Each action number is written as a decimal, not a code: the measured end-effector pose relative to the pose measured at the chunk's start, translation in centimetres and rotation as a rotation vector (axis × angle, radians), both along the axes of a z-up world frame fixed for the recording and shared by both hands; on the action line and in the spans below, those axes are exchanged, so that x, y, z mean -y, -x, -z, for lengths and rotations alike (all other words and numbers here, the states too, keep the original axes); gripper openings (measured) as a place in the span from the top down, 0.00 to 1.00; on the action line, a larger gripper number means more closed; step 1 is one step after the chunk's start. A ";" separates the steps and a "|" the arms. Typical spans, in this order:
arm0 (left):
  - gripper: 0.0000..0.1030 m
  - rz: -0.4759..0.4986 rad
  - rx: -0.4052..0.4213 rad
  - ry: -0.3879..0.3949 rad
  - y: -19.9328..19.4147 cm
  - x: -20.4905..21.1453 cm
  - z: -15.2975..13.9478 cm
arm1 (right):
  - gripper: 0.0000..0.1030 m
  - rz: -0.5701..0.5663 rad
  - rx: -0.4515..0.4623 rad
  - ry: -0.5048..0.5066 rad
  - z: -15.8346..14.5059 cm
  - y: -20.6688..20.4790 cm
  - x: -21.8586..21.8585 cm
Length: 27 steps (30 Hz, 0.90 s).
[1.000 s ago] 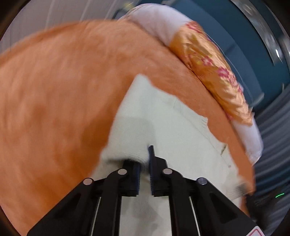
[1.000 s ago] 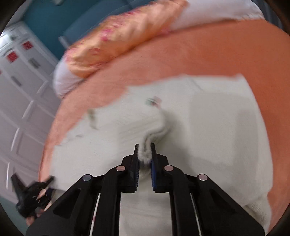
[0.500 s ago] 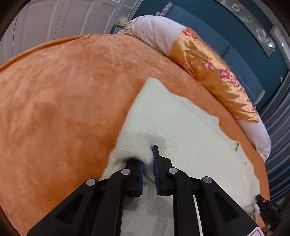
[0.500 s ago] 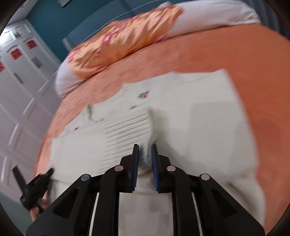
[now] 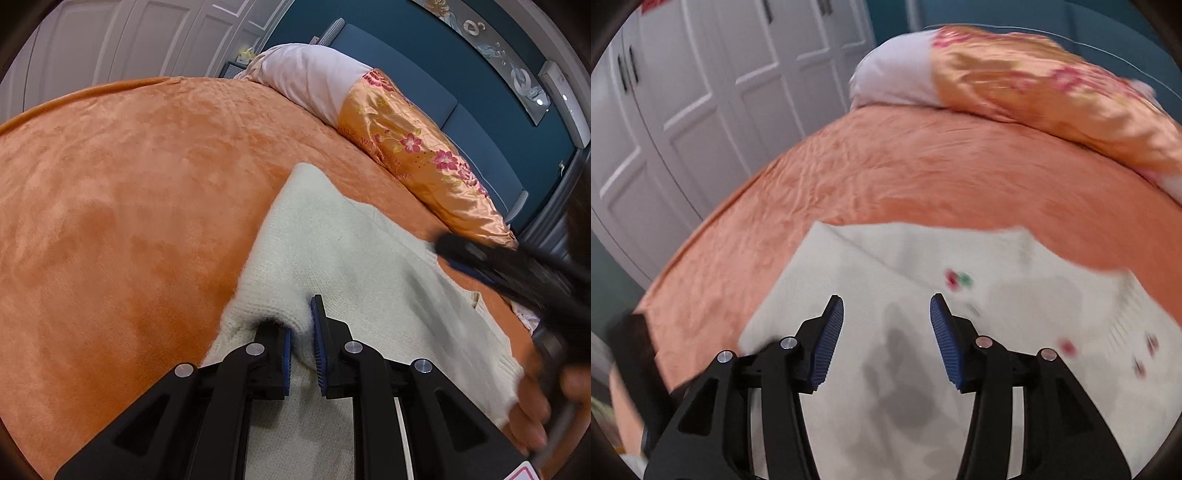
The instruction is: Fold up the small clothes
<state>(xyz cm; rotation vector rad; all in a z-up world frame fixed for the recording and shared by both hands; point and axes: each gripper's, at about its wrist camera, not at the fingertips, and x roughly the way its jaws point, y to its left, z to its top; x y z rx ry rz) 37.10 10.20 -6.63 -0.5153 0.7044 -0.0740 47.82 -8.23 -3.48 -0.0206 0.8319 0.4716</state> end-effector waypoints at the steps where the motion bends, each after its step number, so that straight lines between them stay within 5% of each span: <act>1: 0.86 0.000 0.005 0.001 0.0 0.0 0.1 | 0.51 -0.016 -0.007 0.002 0.3 -0.8 -0.9; 8: 0.85 0.003 0.025 0.004 0.1 0.0 0.3 | 0.43 -0.122 -0.039 0.118 3.2 -3.5 -6.2; 10: 0.85 0.003 0.029 0.008 0.2 -0.1 0.3 | 0.88 -0.148 -0.054 0.101 3.2 -3.7 -6.6; 12: 0.85 0.003 0.032 0.012 0.2 -0.1 0.2 | 0.92 -0.154 -0.019 0.087 2.5 -3.7 -6.8; 15: 0.85 0.005 0.039 0.014 0.2 -0.2 0.2 | 0.94 -0.131 0.018 0.072 1.8 -4.2 -6.4; 18: 0.85 0.009 0.035 0.000 0.2 0.1 0.4 | 0.96 -0.063 -0.070 0.081 4.4 -6.3 -5.9; 20: 0.85 0.009 0.039 0.004 0.3 -0.1 0.3 | 0.94 -0.043 -0.068 0.077 3.6 -6.2 -6.1; 23: 0.84 0.009 0.039 0.005 0.3 -0.1 0.4 | 0.91 0.029 0.000 -0.004 0.7 -3.1 -3.5; 27: 0.84 0.009 0.039 -0.001 0.3 0.0 0.4 | 0.90 0.159 -0.019 -0.205 -0.1 4.3 6.4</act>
